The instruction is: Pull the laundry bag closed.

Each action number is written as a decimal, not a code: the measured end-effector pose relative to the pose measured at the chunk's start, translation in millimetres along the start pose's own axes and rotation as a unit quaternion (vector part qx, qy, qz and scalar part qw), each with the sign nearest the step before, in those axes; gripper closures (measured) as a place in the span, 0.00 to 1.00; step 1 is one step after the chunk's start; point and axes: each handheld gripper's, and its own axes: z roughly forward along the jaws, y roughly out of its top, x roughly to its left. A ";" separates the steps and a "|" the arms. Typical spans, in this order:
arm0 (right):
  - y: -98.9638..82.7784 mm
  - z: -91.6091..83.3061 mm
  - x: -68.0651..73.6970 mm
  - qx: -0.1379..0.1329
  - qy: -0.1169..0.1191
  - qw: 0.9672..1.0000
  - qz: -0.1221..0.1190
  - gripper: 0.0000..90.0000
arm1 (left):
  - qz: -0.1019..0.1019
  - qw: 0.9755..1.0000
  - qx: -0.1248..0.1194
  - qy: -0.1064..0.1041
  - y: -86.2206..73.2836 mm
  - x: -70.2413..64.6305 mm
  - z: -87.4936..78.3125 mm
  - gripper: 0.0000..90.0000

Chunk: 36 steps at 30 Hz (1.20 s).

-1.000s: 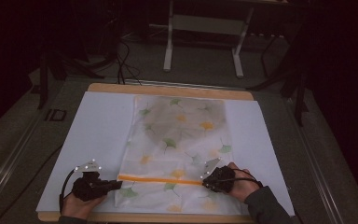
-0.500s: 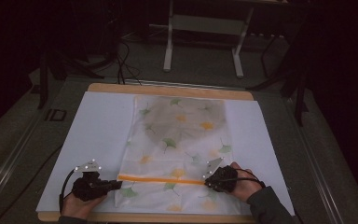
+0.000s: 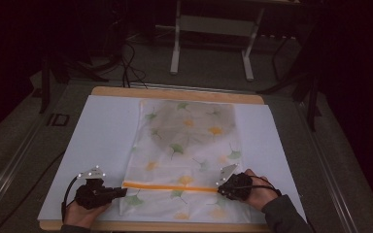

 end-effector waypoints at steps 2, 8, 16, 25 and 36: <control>-2.3 -0.6 -0.9 0.000 -0.002 1.000 0.002 0.94 | 0.000 1.000 0.001 0.000 -0.1 0.1 0.1 0.98; -8.3 -2.4 -2.1 0.003 -0.003 1.000 0.008 0.94 | 0.000 1.000 0.000 0.001 -0.1 0.1 -0.1 0.98; -14.5 -4.9 -3.5 0.008 -0.004 1.000 0.012 0.94 | -0.001 1.000 0.000 0.001 -0.1 0.0 -0.3 0.98; -20.5 -10.3 -6.8 0.011 -0.006 1.000 0.015 0.94 | -0.001 1.000 -0.002 0.000 -0.2 0.0 -0.5 0.98; -26.1 -17.6 -9.3 0.023 -0.010 1.000 0.017 0.94 | -0.002 1.000 -0.003 0.000 -0.3 0.2 -0.7 0.98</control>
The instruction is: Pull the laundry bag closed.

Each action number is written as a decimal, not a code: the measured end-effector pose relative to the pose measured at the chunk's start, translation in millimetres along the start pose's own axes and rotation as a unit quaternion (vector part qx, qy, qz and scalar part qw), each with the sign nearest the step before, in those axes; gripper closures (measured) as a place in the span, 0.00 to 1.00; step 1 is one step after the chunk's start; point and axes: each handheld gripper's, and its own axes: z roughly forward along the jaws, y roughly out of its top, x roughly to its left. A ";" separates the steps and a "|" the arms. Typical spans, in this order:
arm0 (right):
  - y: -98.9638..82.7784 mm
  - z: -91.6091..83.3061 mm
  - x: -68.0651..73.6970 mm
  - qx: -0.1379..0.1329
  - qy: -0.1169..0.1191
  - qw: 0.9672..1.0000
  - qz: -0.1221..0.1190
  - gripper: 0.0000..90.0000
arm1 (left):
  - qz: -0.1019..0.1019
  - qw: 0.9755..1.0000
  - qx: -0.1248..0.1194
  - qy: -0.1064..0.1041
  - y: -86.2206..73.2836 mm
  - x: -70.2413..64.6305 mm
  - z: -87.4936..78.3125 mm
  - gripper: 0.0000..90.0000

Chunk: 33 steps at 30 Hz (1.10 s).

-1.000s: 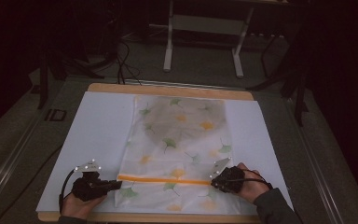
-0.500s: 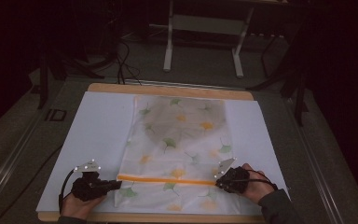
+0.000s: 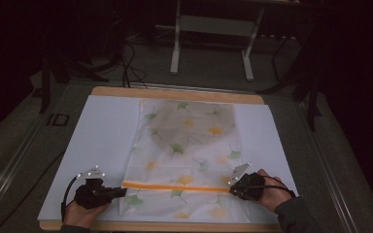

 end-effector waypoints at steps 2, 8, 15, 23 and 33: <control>-1.2 -0.7 -0.4 0.001 -0.001 1.000 0.000 0.94 | 0.000 1.000 -0.001 0.000 0.0 -0.1 0.0 0.98; -13.0 -6.8 -3.3 0.007 -0.003 1.000 0.010 0.94 | 0.000 1.000 0.001 -0.001 -0.1 0.0 0.1 0.98; -27.4 -13.4 -5.9 0.008 -0.002 1.000 0.022 0.94 | -0.002 1.000 0.009 -0.008 -1.9 -1.0 3.3 0.98; -31.5 -15.2 -6.8 0.012 -0.006 0.999 0.033 0.93 | -0.003 1.000 0.017 -0.019 -3.4 -2.5 5.8 0.91; -44.6 -20.3 -13.0 -0.081 0.019 0.992 0.092 0.69 | -0.004 0.999 -0.046 0.022 -4.0 3.1 -13.2 0.76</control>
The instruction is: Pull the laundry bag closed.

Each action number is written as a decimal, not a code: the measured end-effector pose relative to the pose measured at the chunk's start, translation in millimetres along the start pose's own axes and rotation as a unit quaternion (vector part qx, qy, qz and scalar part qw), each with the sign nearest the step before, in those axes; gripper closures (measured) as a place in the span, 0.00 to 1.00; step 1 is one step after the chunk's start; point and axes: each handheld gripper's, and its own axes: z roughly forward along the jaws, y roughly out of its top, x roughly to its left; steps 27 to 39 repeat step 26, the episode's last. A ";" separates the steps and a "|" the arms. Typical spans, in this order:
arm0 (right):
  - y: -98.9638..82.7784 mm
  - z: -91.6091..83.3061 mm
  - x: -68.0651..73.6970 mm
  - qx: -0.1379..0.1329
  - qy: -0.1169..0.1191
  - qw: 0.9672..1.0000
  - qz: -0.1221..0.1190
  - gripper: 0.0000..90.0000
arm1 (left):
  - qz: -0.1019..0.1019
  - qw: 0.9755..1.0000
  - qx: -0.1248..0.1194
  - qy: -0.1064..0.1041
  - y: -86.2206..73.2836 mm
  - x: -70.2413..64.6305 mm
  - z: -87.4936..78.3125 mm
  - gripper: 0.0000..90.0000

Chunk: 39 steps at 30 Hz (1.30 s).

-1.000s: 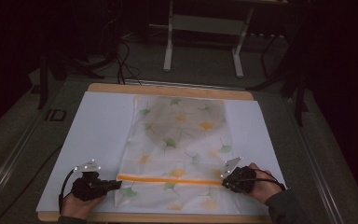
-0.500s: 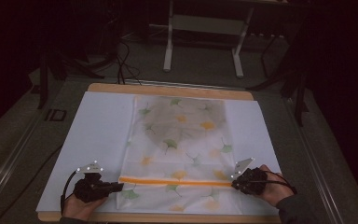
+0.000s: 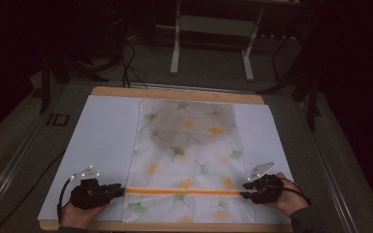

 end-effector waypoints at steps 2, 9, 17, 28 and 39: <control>-2.1 -3.0 -2.0 -0.022 -0.006 1.000 0.013 0.66 | 0.002 1.000 -0.012 0.018 0.3 0.6 -2.9 0.73; -7.5 -2.1 -9.8 -0.073 -0.041 0.994 0.077 0.58 | 0.013 0.997 -0.030 0.073 2.0 2.8 -2.8 0.69; -19.7 5.9 -16.6 -0.129 -0.115 0.974 0.146 0.51 | 0.021 0.983 -0.038 0.177 3.5 7.3 9.1 0.62; -35.0 14.5 -25.6 -0.180 -0.192 0.938 0.226 0.47 | -0.010 0.957 -0.035 0.289 6.3 24.5 26.4 0.46; -35.0 14.5 -25.6 -0.180 -0.192 0.938 0.226 0.47 | -0.010 0.957 -0.035 0.289 6.3 24.5 26.4 0.46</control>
